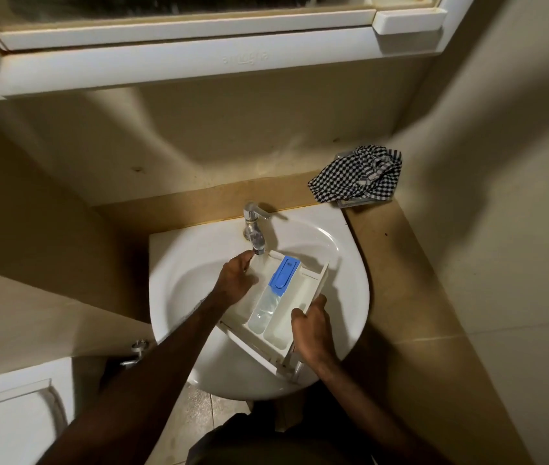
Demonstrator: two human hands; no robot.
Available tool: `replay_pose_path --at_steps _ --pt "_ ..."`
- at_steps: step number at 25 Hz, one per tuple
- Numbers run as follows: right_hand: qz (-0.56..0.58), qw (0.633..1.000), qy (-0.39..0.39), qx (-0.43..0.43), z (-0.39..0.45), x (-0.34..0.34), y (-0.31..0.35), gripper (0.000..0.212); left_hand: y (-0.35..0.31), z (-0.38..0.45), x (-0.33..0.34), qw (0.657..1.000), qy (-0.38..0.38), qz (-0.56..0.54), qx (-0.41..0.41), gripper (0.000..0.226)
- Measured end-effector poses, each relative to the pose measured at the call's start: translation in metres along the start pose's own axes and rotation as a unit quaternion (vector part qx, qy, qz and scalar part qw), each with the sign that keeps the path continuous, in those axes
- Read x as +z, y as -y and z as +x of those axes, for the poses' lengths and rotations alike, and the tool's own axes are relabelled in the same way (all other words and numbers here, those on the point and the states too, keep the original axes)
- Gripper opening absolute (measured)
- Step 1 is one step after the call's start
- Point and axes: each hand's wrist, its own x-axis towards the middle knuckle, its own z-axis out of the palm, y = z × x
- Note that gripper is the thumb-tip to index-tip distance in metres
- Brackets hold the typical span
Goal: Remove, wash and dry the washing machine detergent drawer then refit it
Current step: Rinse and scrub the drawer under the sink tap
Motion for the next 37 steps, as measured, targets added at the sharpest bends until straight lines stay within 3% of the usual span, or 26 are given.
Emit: replay_pose_path --at_steps 4,7,9,12,15,19,21,24,27,29,31,34,36,37 --pt "0.060 0.998 0.005 0.020 -0.003 -0.003 0.002 0.027 -0.012 -0.006 0.012 0.992 -0.124 -0.019 0.025 0.026" --pt "0.118 0.991 -0.012 0.058 0.012 -0.002 0.003 0.036 -0.020 -0.004 0.013 0.988 -0.154 0.017 0.018 0.033" --pt "0.170 0.981 -0.024 0.092 0.031 -0.002 0.007 0.051 -0.018 -0.001 0.013 0.988 -0.145 0.047 -0.001 0.038" --pt "0.177 0.979 -0.032 0.094 0.032 -0.005 0.024 0.046 -0.016 0.002 0.012 0.994 -0.082 0.059 -0.029 0.033" --pt "0.152 0.985 -0.058 0.060 0.027 -0.001 0.022 0.053 -0.010 0.001 0.009 0.996 -0.029 0.076 -0.023 0.042" --pt "0.173 0.983 -0.048 0.043 0.025 0.009 0.014 0.039 -0.006 -0.006 0.003 0.991 -0.101 0.075 0.036 0.032" --pt "0.168 0.983 -0.060 0.029 0.024 0.014 0.011 0.044 -0.006 -0.009 0.003 0.989 -0.103 0.085 0.059 0.031" --pt "0.178 0.980 -0.082 0.023 0.022 0.020 0.009 0.042 -0.007 -0.004 -0.002 0.988 -0.030 0.121 0.091 0.033" --pt "0.218 0.970 -0.103 0.032 0.022 0.018 0.010 0.036 -0.010 0.000 -0.011 0.990 0.046 0.124 0.054 0.051" --pt "0.258 0.959 -0.108 0.037 0.024 0.018 0.011 0.031 -0.007 0.002 -0.012 0.981 0.026 0.194 -0.007 0.065" --pt "0.294 0.950 -0.097 0.035 0.030 0.023 0.007 0.030 -0.007 0.002 -0.012 0.974 -0.013 0.225 -0.035 0.060" --pt "0.347 0.934 -0.066 0.058 0.046 0.038 -0.014 0.046 -0.012 0.002 -0.010 0.966 -0.044 0.255 -0.005 0.042" --pt "0.363 0.927 -0.056 0.074 0.045 0.036 -0.015 0.060 -0.016 0.003 -0.010 0.958 -0.027 0.285 0.009 0.039" --pt "0.372 0.923 -0.056 0.078 0.044 0.034 -0.012 0.056 -0.020 0.002 -0.011 0.955 -0.013 0.296 0.010 0.037"
